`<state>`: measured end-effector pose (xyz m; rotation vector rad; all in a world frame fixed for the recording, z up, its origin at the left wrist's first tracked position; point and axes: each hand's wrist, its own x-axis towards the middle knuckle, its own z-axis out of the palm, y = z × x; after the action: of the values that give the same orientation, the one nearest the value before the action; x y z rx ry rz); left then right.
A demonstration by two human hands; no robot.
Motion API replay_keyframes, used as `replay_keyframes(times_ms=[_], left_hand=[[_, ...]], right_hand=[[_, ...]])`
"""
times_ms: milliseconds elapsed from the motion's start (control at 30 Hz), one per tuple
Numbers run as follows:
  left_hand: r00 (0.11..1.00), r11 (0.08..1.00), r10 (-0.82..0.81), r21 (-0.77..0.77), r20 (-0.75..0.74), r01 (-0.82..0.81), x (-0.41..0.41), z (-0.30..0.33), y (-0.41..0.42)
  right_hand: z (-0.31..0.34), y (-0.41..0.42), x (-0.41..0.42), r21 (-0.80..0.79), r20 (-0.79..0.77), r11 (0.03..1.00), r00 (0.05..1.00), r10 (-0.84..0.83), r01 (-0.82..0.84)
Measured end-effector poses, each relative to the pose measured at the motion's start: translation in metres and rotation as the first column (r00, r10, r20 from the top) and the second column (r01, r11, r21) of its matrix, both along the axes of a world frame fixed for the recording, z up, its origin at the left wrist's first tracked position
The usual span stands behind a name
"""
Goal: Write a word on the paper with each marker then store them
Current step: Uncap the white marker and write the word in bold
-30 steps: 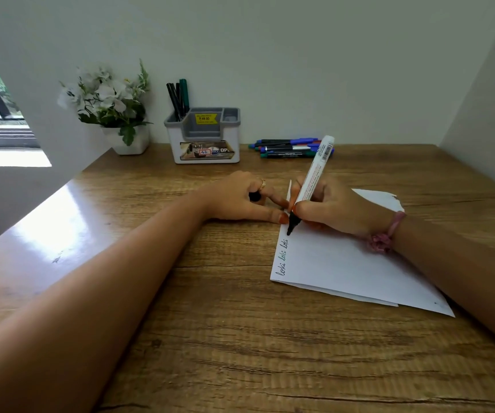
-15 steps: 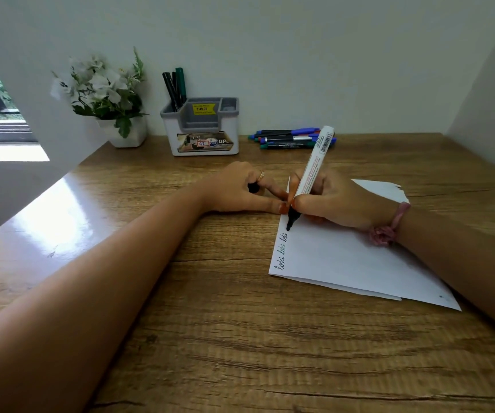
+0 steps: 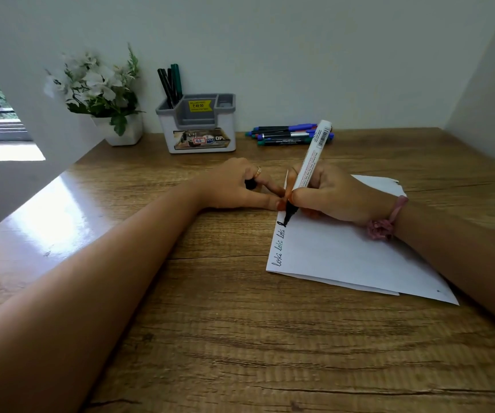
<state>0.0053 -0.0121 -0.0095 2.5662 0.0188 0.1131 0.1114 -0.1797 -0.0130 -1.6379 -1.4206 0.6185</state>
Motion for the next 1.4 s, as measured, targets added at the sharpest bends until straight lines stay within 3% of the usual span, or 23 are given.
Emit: replay_keyframes(times_ms=[533, 700, 867, 1400], left_hand=[[1.0, 0.999, -0.028, -0.022, -0.014, 0.027, -0.002, 0.002, -0.0008], [1.0, 1.0, -0.02, -0.023, -0.016, 0.02, -0.0013, 0.0018, -0.0012], [1.0, 1.0, -0.009, -0.012, -0.005, 0.009, -0.0009, 0.0014, -0.0011], [0.999, 1.0, -0.024, -0.009, -0.03, 0.024, -0.0025, 0.0032, -0.0029]], right_hand=[[-0.0015, 0.0002, 0.0025, 0.015, 0.017, 0.999, 0.999, -0.043, 0.042], [-0.0034, 0.0012, 0.0022, 0.057, -0.056, 0.995, 0.995, -0.078, 0.081], [-0.0026, 0.0019, 0.0023, 0.059, 0.017, 0.995, 0.997, -0.078, 0.076], [-0.0025, 0.0036, 0.0032, 0.059, 0.001, 0.993, 0.995, -0.101, 0.101]])
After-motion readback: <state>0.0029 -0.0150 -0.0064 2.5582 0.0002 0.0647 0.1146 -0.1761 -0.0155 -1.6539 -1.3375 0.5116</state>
